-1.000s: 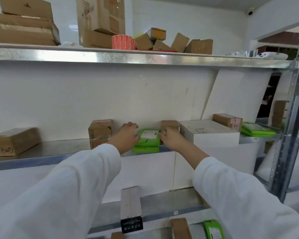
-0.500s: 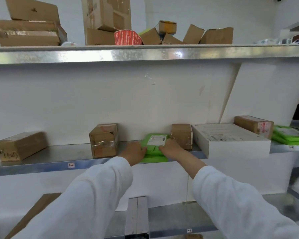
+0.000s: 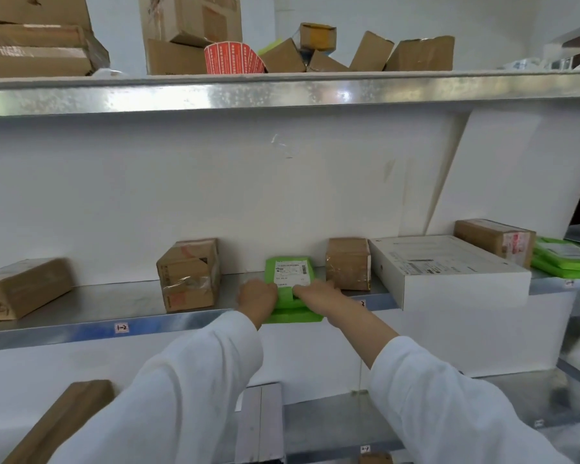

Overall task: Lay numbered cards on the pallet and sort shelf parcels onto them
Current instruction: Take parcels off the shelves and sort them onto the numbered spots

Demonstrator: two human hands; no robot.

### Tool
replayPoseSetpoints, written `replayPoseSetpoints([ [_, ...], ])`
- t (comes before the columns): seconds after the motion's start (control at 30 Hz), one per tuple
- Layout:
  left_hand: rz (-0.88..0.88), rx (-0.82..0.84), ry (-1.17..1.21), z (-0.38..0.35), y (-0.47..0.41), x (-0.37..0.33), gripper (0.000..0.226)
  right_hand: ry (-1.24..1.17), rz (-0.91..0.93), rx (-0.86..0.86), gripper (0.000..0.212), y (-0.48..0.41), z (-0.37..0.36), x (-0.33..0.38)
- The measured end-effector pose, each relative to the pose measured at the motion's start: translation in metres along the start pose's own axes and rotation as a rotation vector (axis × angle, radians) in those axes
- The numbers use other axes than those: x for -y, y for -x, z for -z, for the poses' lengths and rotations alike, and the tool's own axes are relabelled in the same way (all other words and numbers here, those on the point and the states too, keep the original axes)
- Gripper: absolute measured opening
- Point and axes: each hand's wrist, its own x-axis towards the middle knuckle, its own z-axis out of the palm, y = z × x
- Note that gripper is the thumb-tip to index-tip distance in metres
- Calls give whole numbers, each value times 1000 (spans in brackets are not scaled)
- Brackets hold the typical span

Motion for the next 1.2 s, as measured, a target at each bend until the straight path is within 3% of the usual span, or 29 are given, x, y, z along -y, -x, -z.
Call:
replayPoseSetpoints([
  [0.07,28,11,163,4,2,5,26,-37,34,31,56,3,-1,-1],
  [0.2,22,36,458,15,11,13,18,-330,100,8,49,14,4,-2],
  [0.33,-192,-76,524,26,30,8,24,-516,258,-64,52,27,4,1],
  [0.43,-359,-189,586,37,50,4,27,-537,396,-68,46,38,1,5],
  [0.57,-456,-270,672,51,76,16,30,-523,522,-129,44,54,-6,10],
  [0.9,-231,-336,805,44,153,122,26,-571,514,49,49,118,-89,-49],
  [1.2,79,-633,859,43,240,212,28,-475,488,337,47,166,-168,-64],
])
